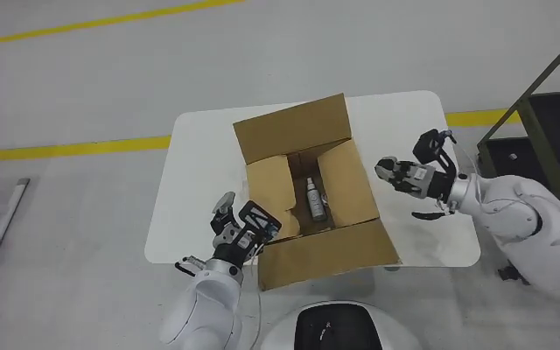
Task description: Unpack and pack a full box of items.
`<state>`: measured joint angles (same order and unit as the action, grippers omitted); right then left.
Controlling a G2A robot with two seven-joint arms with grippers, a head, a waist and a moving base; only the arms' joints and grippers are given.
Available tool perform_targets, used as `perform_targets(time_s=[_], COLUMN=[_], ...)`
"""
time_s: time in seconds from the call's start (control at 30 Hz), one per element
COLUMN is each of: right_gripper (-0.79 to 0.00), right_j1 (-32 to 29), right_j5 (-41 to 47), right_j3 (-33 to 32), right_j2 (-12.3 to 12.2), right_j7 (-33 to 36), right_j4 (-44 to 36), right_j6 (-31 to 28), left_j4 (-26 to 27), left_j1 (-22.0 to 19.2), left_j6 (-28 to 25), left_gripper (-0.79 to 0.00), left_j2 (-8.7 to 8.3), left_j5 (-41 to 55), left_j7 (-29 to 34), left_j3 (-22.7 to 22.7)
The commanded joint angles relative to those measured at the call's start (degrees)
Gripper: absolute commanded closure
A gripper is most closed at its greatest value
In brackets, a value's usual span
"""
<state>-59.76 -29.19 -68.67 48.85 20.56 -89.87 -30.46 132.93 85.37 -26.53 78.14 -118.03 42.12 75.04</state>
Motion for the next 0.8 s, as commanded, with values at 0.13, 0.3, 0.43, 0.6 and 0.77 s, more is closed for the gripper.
perform_targets(time_s=[0.13, 0.3, 0.43, 0.6, 0.77], right_gripper=[0.0, 0.0, 0.0, 0.0, 0.0], right_j1=[-6.9, -6.7, -6.3, -5.9, -4.8], right_j5=[-5.8, -5.6, -6.2, -6.0, -7.5], right_j3=[1.5, 5.5, 7.6, 9.0, 8.3], right_j2=[0.6, 1.8, 2.4, 2.9, 2.9], right_j7=[-3.9, -4.5, -3.1, -1.4, 0.8], right_j4=[-2.8, -2.5, -2.6, -2.1, -2.6], right_j6=[12.1, 11.0, 9.9, 6.1, 1.6], left_j4=[0.0, 0.0, 0.0, 0.0, -0.1], left_j1=[0.0, 0.0, 0.0, 0.0, 0.0], left_j6=[0.0, 0.0, 0.0, 0.0, 0.1], left_gripper=[-0.785, -0.785, -0.785, -0.785, -0.785], left_j2=[0.0, 0.0, 0.0, 0.0, -0.01], left_j5=[0.0, 0.0, 0.0, 0.0, -0.1], left_j7=[0.0, 0.0, 0.0, 0.0, -0.2], left_j3=[0.0, 0.0, 0.0, 0.0, 0.0])
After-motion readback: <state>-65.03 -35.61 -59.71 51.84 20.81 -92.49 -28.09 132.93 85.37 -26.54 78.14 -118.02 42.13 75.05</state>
